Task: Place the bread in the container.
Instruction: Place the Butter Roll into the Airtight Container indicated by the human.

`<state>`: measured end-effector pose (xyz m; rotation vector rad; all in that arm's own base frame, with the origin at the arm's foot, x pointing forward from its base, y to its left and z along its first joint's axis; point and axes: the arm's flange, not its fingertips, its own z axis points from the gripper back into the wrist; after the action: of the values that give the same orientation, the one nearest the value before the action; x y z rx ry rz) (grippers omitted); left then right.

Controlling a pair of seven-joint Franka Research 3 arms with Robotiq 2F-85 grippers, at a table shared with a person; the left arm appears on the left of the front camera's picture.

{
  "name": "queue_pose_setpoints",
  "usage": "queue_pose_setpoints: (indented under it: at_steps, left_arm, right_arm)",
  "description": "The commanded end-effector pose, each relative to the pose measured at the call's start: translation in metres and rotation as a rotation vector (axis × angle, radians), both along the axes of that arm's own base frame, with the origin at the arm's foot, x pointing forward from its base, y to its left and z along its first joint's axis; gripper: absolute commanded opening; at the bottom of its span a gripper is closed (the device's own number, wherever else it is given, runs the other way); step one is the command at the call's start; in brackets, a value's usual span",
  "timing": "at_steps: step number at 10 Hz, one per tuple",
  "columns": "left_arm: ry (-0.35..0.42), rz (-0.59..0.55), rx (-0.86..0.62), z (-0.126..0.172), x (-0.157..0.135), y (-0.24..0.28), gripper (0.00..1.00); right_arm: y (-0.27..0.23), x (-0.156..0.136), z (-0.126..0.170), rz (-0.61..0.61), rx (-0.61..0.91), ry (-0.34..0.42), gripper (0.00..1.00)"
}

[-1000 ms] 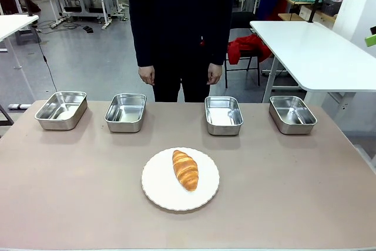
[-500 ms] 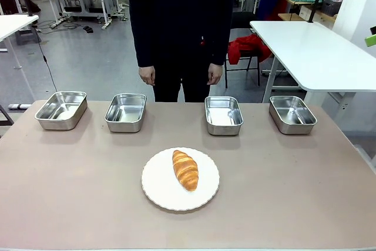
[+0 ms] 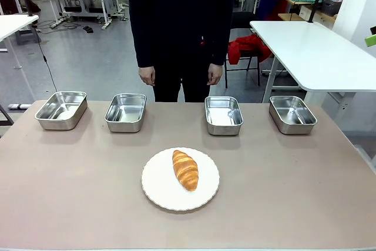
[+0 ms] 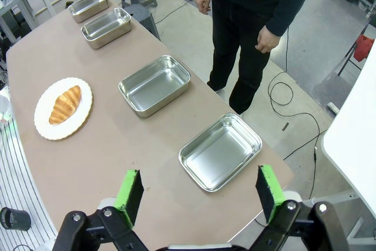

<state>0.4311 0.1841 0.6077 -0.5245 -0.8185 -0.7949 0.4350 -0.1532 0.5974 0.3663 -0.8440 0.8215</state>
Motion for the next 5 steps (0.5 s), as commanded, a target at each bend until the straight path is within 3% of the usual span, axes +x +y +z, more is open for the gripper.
queue_pose_setpoints:
  at_steps: [1, 5]
  left_arm:
    - [-0.01, -0.013, 0.0, 0.0005, -0.002, -0.0003, 1.0]
    - [-0.01, -0.013, 0.0, 0.0005, -0.002, -0.0003, 1.0]
  right_arm:
    - [0.0005, 0.001, 0.0003, 0.003, 0.008, -0.008, 1.0]
    - [0.0005, 0.001, 0.0003, 0.003, 0.008, -0.008, 1.0]
